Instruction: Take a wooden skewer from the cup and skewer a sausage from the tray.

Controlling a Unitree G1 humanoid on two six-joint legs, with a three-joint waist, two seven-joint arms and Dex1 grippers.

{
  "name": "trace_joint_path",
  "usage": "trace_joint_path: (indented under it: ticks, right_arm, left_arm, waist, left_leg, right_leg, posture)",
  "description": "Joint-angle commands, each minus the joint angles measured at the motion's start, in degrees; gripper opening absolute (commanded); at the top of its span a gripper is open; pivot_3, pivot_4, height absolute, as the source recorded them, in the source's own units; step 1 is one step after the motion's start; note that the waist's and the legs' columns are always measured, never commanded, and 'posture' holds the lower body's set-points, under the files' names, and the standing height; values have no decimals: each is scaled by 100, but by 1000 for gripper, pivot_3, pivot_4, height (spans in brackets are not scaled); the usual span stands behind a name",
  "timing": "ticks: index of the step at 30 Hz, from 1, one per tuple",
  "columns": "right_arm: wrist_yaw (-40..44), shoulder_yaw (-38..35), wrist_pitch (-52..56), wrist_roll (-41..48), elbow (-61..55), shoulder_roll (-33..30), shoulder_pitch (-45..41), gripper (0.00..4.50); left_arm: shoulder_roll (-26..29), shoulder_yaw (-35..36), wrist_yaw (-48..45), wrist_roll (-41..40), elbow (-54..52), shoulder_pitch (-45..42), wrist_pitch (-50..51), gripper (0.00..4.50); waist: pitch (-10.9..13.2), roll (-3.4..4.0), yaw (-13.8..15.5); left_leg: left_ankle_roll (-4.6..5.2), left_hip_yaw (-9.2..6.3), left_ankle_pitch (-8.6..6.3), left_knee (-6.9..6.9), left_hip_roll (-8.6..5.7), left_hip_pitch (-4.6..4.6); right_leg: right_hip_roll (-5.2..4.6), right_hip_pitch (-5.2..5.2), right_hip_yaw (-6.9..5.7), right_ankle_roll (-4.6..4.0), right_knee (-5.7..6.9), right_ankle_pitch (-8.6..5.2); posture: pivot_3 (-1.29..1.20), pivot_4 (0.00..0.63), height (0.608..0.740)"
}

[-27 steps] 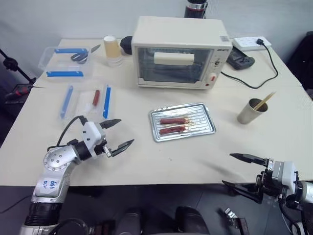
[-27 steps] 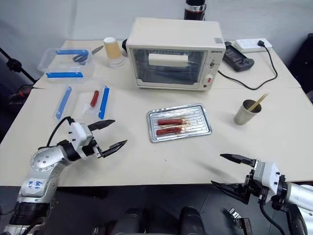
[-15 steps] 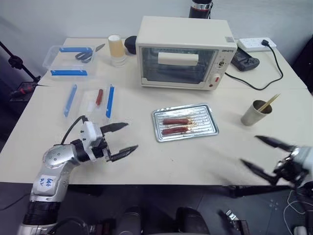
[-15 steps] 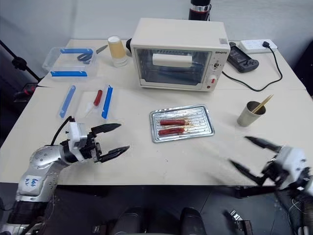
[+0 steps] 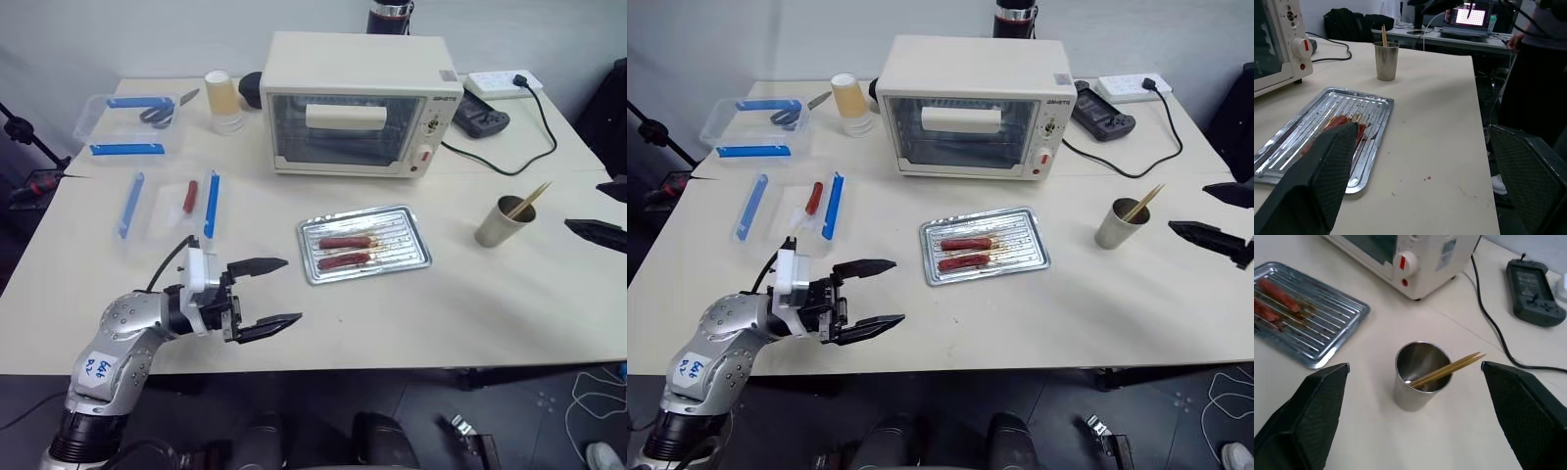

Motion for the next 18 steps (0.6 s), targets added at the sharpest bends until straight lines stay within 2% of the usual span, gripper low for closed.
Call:
trace_joint_path:
  ticks: [1, 8, 18]
  right_arm:
    - [86, 529, -421, -689, 1019, 209, -955, 4500]
    - [239, 947, -963, -1314, 2315, 708, -2174, 4500]
    - [432, 933, -1268, -1630, 2863, 909, -2610, 4500]
  left_arm:
    - [-4, 52, 71, 3, -186, -30, -41, 4473]
    - [75, 153, 176, 14, -282, 47, -19, 4473]
    - [118, 200, 313, -2, -472, 239, 26, 4473]
  waist:
    - [0, 0, -17]
    - [2, 4, -20]
    - [3, 6, -25]
  left_leg:
    - [0, 2, 0, 2, 0, 0]
    - [0, 2, 0, 2, 0, -7]
    - [-1, 2, 0, 2, 1, -6]
  right_leg:
    - [0, -1, 0, 0, -2, 0]
    - [0, -5, -2, 1, -3, 1]
    - [1, -4, -2, 1, -2, 1]
  posture:
    - [0, 150, 740]
    - [0, 150, 740]
    - [0, 150, 740]
